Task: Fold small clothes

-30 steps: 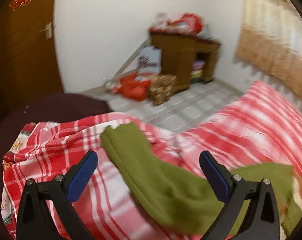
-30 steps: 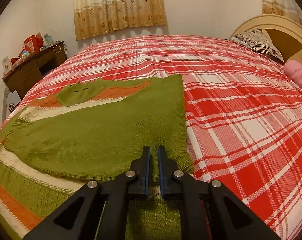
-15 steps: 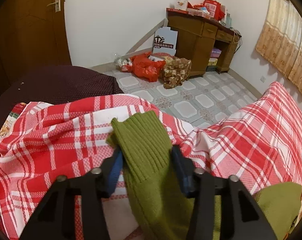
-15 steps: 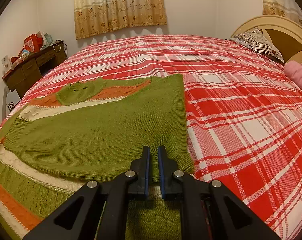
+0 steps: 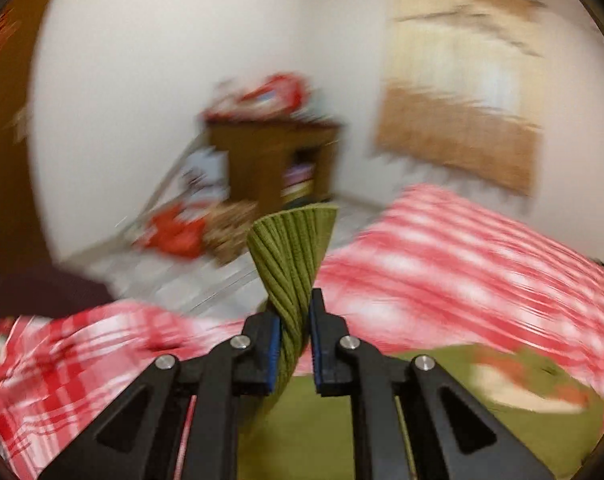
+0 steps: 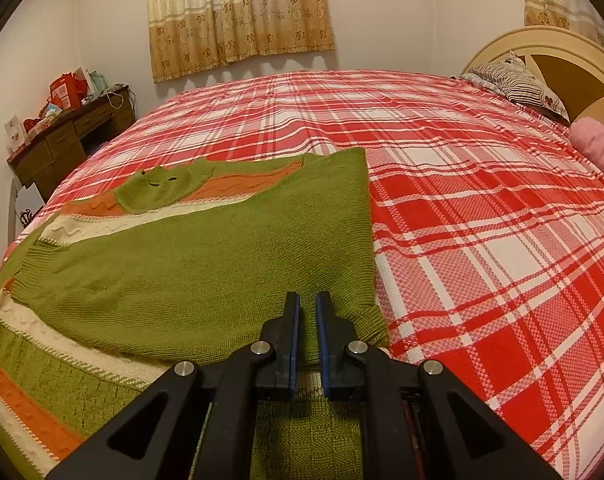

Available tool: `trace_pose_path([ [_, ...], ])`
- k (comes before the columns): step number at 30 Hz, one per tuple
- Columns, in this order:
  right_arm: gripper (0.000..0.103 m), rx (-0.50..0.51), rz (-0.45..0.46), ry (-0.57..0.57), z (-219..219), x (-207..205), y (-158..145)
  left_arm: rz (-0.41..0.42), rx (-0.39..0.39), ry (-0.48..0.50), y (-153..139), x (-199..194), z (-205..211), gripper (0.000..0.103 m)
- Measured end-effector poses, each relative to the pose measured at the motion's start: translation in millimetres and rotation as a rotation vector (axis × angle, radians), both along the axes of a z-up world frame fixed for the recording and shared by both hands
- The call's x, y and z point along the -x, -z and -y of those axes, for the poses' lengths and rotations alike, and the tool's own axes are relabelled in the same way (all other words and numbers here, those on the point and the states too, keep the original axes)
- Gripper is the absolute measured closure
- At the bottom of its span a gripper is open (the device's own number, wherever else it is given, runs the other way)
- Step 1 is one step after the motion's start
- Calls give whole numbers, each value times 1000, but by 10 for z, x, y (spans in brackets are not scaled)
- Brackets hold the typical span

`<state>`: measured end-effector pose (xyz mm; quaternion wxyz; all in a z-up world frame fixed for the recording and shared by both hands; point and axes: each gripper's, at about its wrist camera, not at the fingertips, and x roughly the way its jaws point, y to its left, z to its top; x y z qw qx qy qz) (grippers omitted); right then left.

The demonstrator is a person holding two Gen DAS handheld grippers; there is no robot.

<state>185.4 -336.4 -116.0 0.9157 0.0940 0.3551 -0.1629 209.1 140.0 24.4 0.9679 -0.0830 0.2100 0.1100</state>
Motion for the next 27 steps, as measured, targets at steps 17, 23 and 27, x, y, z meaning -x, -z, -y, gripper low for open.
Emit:
trace_pose_path([
  [17, 95, -34, 19, -8, 54, 25, 5, -287, -127, 500, 830, 101, 1882, 65],
  [23, 95, -26, 14, -7, 57, 27, 7, -261, -51, 473, 812, 385, 1456, 26],
  [27, 95, -27, 1, -8, 63, 9, 9, -237, -103, 364, 895, 508, 1108, 26],
])
